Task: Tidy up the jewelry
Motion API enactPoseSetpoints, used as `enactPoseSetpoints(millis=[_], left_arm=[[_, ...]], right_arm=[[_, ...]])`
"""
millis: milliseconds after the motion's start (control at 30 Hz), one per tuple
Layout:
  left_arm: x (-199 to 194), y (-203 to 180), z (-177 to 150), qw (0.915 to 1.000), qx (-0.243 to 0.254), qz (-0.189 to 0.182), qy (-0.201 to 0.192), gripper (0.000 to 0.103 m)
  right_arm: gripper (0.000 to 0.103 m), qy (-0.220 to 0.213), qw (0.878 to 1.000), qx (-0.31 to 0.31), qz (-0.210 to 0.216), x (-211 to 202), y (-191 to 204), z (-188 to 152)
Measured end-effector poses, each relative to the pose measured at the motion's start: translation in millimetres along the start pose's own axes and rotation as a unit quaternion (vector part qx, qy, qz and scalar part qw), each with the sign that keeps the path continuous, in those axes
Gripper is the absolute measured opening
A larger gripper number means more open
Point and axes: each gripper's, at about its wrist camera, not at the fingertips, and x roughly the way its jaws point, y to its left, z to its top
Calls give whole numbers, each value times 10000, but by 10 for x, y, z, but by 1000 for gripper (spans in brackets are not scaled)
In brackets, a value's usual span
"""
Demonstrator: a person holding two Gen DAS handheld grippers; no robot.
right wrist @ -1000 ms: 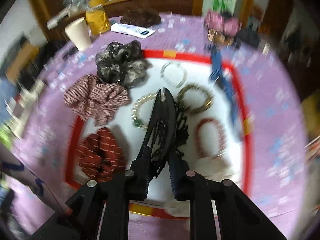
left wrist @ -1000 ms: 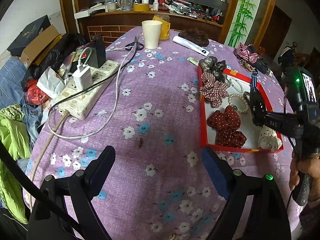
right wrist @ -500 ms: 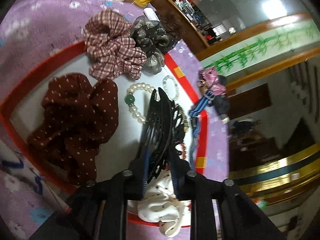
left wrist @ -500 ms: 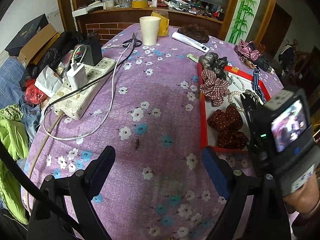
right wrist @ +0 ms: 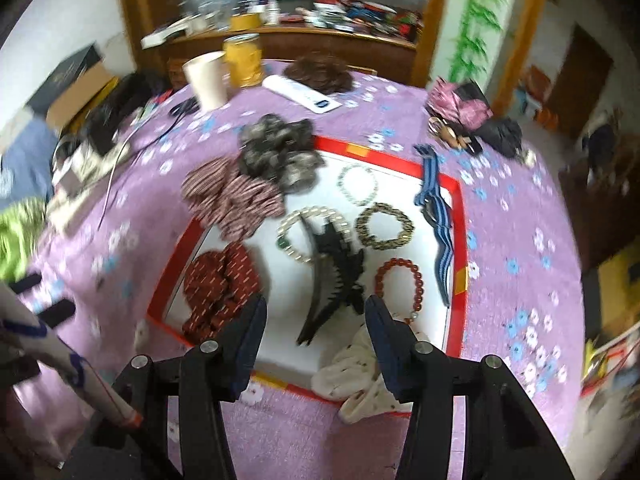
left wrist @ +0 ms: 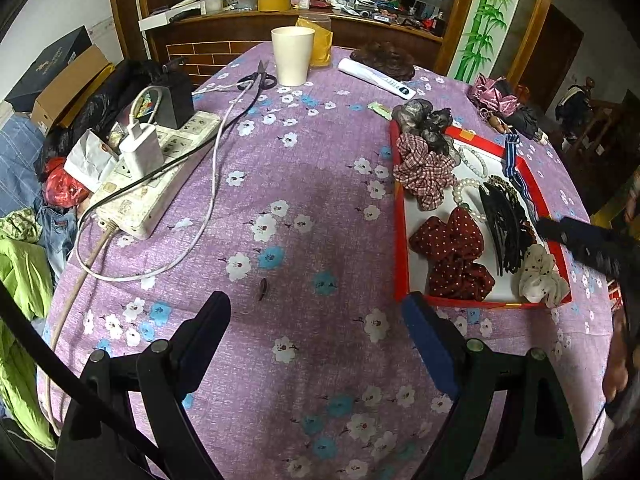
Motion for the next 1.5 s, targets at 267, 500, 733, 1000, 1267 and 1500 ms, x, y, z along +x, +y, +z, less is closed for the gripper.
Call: enactPoseSetpoints(millis=[267,500,733,1000,1267,1500], left_arm=[[42,-26,-16,10000,61,-15,58,87],[75,12,-11,9999,-31,-37,104,87],[99,-20,-16,9999,-2,-37,144,87],[88,-23,-10,9999,27,-58,120,87],[37,-80,13,9995,300,77,-105,87],[-109,-187,64,9954,453,371,-756,87]], right_arm=[[55,559,9948,697,498,524,-201,95],[32,483,9984,-6,-304,499,39,93],[32,83,9385,-2276,-2594,596,671,-186],[46,47,9476,-2286,-2232,551,803,-306],[56,-158,9841,-1280,-1221,13,601,-251],[58,-31,9946,298,-998,-260,-46,-440]])
